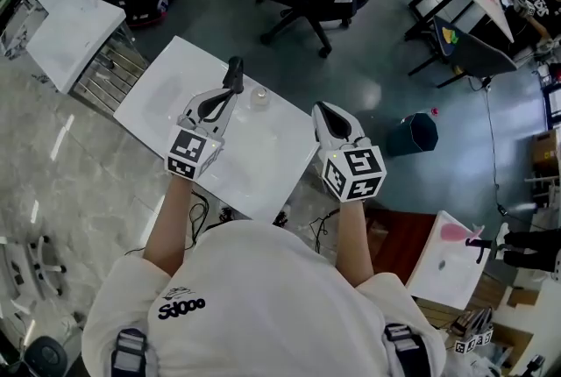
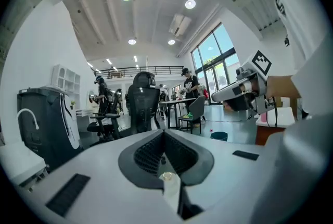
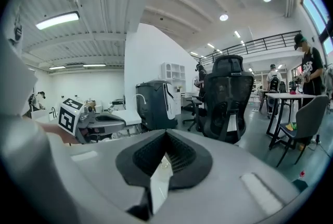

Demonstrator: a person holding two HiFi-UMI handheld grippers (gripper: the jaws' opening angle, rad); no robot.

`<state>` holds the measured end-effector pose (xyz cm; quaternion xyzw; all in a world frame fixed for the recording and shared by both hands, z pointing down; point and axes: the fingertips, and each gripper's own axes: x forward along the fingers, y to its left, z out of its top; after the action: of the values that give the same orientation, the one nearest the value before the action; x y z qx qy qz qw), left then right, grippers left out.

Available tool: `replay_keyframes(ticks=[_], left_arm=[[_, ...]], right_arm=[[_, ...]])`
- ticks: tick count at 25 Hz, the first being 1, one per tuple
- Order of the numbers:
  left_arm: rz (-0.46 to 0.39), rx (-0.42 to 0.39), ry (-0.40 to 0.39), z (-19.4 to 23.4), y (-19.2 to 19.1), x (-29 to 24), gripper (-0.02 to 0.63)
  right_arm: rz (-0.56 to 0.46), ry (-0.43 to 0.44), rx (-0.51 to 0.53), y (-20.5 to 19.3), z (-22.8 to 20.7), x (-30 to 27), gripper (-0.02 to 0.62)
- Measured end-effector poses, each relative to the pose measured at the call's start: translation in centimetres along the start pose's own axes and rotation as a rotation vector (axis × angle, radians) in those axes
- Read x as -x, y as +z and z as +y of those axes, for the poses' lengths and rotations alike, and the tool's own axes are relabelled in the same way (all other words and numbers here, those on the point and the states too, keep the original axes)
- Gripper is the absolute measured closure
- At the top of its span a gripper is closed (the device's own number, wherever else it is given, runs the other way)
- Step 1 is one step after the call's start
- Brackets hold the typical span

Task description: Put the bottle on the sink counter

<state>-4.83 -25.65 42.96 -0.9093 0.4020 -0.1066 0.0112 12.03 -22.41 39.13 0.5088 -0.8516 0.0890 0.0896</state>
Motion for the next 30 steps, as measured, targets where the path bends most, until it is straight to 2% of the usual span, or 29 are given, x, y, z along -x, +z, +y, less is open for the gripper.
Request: replay_keyframes(ticks=[3, 7, 10, 16, 21, 26, 30], left_arm=[[-0.032, -0.03, -0.004, 0.1, 2.3, 0.4, 0.6], [-0.03, -0.061, -0.006, 0.1, 4.4, 0.5, 0.6], [-0.056, -0.025, -0.017, 0.2, 6.2, 0.6, 0.6], [-0.082, -0.074, -0.029, -0.7, 8.8, 1.4, 0.6], [-0.088, -0.079, -0.028, -0.8, 9.3, 2.0, 0.6], [-0.053, -0.111, -0.032, -1.2, 9.1, 2.2, 0.6], [-0.068, -0.121, -0.038, -1.7, 9.7, 2.4, 0.6]], right_arm=[[-0.023, 0.002, 0.062, 1.6, 0.5, 0.0, 0.585], [-0.057, -0.005, 0.124, 3.3, 1.0, 0.2, 0.585], [-0.075, -0.006, 0.146, 4.5, 1.2, 0.3, 0.586], [-0.102, 0.007, 0.179, 6.5, 2.1, 0.8, 0.585], [-0.108, 0.025, 0.179, 6.9, 3.1, 0.8, 0.586], [-0.085, 0.046, 0.188, 6.6, 3.8, 0.8, 0.586], [-0.072, 0.05, 0.192, 6.2, 4.1, 1.0, 0.586]])
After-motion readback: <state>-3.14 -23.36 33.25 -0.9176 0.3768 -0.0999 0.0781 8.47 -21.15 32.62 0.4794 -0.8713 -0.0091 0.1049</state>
